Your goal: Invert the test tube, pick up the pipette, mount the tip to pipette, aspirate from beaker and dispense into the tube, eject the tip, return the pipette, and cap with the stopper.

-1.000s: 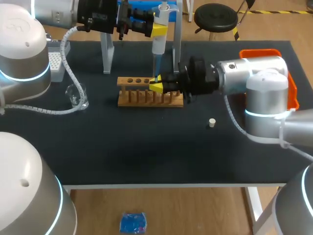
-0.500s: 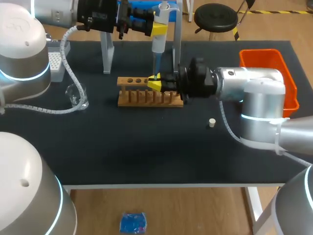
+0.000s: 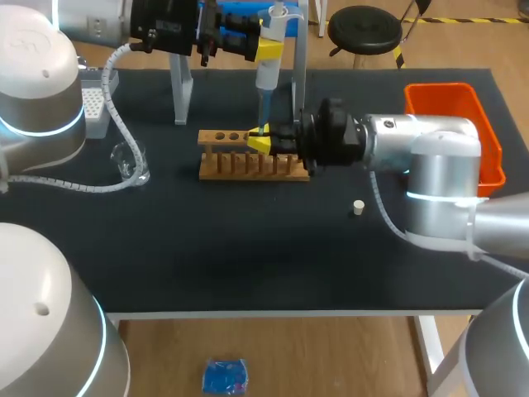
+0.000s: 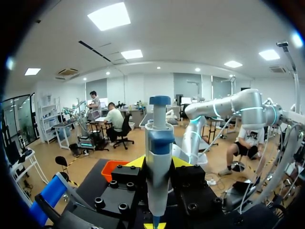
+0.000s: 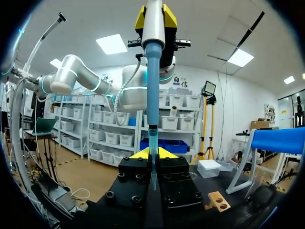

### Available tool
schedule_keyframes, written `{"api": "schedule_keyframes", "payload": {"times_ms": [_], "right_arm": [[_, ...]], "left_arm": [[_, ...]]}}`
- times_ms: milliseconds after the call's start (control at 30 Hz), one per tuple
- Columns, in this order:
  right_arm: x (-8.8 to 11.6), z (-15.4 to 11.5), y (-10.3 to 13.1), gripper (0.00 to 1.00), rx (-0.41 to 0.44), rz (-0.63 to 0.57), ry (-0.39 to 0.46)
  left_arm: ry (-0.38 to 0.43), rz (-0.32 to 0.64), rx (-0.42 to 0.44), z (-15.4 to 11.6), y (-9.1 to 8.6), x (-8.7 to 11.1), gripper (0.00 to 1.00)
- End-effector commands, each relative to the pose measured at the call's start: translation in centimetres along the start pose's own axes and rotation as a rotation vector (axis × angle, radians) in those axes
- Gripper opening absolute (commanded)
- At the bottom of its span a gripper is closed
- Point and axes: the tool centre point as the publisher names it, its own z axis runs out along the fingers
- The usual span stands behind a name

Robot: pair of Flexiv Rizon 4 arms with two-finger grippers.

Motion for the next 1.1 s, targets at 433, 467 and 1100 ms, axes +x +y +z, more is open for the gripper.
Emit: {"api": "schedule_keyframes", "payload": {"times_ms": [433, 467, 1100], "right_arm": [[0.3, -0.2, 1.3, 0.00, 0.038, 0.019, -0.015], [0.4, -0.2, 1.5, 0.00, 0.038, 0.020, -0.015], [0.9, -0.3, 3.0, 1.00, 0.041, 0.016, -0.016]], "left_arm": [[-0.002, -0.001, 0.000, 0.0, 0.4, 0.1, 0.00], [-0.002, -0.001, 0.000, 0.0, 0.4, 0.1, 0.00], [-0.002, -0.001, 0.000, 0.0, 0.4, 0.1, 0.00]]}}
